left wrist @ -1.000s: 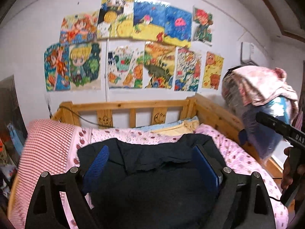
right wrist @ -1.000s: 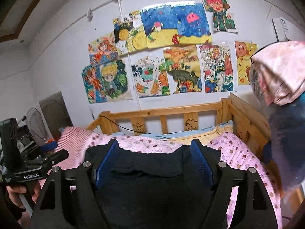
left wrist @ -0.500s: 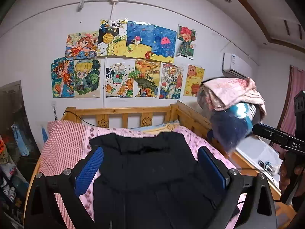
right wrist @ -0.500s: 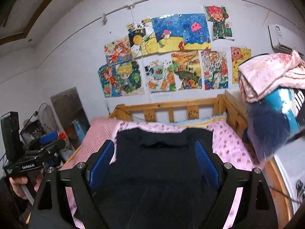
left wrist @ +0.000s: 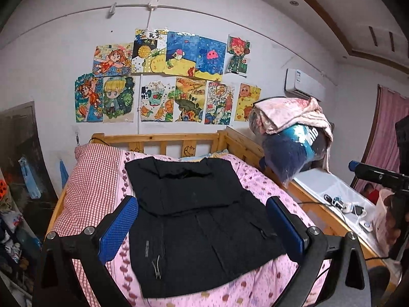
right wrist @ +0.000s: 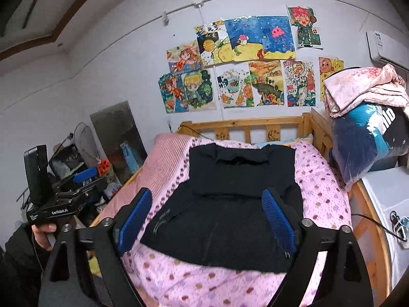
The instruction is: Fold large clothes
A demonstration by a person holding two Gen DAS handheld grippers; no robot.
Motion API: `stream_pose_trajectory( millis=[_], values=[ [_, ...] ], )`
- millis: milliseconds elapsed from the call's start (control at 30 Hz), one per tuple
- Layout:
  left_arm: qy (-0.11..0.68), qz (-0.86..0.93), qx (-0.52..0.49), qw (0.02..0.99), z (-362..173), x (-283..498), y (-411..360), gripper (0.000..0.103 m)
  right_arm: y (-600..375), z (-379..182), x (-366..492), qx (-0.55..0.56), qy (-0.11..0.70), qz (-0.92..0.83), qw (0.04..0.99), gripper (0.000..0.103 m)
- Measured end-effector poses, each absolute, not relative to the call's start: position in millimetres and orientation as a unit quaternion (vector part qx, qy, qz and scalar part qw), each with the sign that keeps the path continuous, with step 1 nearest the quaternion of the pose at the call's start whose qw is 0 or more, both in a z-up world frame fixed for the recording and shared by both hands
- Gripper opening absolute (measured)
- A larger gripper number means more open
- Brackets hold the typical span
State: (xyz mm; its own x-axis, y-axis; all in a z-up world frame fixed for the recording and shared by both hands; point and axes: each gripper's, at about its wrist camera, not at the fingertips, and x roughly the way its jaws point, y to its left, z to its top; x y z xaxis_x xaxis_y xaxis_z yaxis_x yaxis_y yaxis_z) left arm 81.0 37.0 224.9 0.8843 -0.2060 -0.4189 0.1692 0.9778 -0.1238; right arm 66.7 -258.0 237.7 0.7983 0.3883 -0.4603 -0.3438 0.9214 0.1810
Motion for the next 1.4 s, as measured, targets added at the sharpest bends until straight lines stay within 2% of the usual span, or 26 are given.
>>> stream_pose_trajectory(
  millis=[200, 467, 800, 1233, 1400],
  values=[
    [0.254, -0.101, -0.036, 0.961, 187, 71, 32, 0.102, -251, 199, 59, 0.013, 0.284, 0.167, 0.944, 0.091],
    [0.286, -0.097, -0.017, 0.953, 131, 88, 28, 0.102, -250, 124, 100, 0.005, 0.345, 0.138, 0.928, 0.091],
    [0.328, -0.089, -0.009, 0.94, 67, 120, 27, 0.102, -232, 64, 138, -0.034, 0.388, 0.138, 0.911, 0.091],
    [0.363, -0.084, 0.019, 0.928, 13, 146, 33, 0.102, -216, 21, 175, -0.07, 0.422, 0.16, 0.889, 0.091],
    [0.35, -0.091, 0.04, 0.931, 2, 148, 31, 0.102, -217, 15, 174, -0.072, 0.399, 0.178, 0.897, 0.091]
  ],
)
